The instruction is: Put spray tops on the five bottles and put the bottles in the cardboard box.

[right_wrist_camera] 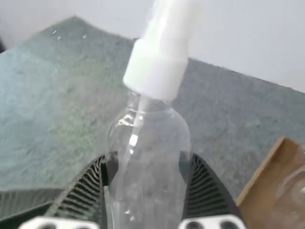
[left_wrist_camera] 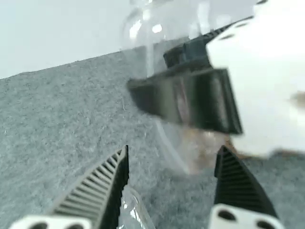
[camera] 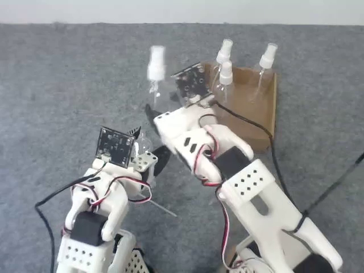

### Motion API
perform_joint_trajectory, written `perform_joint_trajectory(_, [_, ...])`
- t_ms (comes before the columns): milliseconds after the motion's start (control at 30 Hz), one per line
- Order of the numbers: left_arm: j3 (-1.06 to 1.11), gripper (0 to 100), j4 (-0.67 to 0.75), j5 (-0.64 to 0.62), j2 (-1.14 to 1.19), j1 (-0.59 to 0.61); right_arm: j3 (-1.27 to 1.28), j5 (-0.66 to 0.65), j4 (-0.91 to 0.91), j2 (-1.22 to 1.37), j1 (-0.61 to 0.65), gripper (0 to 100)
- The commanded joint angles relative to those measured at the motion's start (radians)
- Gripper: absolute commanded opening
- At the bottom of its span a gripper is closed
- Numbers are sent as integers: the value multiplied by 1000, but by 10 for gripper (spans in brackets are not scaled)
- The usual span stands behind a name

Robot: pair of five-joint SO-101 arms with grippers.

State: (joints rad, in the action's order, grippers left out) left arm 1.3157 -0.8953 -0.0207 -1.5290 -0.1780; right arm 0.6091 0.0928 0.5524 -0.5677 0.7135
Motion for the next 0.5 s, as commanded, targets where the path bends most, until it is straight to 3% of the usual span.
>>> perform_joint_trajectory(0, [21,273,89,6,8,-2,-143,9,173,-50,44,6])
perform_joint_trajectory(300, [21,271,92,8,41,-2,-206,0,424,-177,36,6])
perform_joint_trajectory(467, [27,269,87,8,40,0,-209,-89,444,-188,-94,6])
